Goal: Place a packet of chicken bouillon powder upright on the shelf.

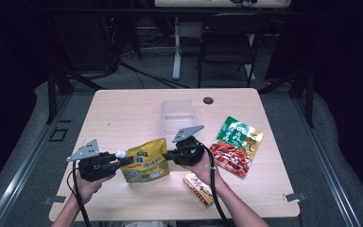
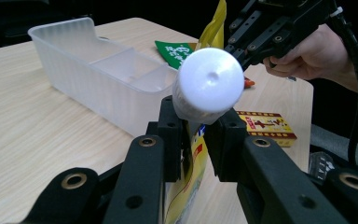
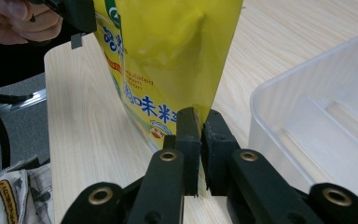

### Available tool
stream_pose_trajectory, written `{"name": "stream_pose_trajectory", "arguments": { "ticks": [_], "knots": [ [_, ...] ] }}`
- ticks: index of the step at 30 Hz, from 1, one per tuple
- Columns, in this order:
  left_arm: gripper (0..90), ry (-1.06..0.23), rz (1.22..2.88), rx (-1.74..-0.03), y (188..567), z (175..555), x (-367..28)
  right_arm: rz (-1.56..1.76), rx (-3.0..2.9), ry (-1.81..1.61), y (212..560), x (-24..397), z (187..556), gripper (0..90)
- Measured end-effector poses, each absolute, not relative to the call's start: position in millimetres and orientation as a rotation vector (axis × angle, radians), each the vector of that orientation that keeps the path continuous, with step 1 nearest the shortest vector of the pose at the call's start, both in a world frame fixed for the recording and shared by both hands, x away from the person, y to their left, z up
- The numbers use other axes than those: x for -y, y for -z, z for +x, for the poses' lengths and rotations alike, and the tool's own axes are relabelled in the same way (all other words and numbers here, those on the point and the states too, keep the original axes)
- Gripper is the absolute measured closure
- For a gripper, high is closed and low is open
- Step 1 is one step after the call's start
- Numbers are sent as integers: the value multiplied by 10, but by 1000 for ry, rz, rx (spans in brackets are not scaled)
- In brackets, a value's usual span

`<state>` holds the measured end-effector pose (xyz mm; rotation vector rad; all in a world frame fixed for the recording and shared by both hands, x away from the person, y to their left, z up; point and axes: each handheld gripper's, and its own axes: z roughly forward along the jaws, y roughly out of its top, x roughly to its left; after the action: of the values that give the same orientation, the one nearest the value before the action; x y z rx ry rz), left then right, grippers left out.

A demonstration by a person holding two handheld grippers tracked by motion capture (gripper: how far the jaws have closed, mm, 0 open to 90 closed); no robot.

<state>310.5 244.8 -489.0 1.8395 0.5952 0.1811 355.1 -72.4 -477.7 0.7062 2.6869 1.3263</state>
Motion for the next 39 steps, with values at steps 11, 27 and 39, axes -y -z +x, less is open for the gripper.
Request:
{"name": "stream_pose_trajectory", "arguments": {
  "ticks": [11,27,39],
  "knots": [
    [680,-155,1837,-600,4905,3124,-2347,695,-2696,-1321,4776,789,3478,861],
    [756,-139,1823,-573,4932,3143,-2318,729,-2654,-1352,4800,825,3495,718],
    [757,-125,1824,-556,4877,3133,-2276,847,-2628,-1276,4782,1170,3431,279]
  ]
}}
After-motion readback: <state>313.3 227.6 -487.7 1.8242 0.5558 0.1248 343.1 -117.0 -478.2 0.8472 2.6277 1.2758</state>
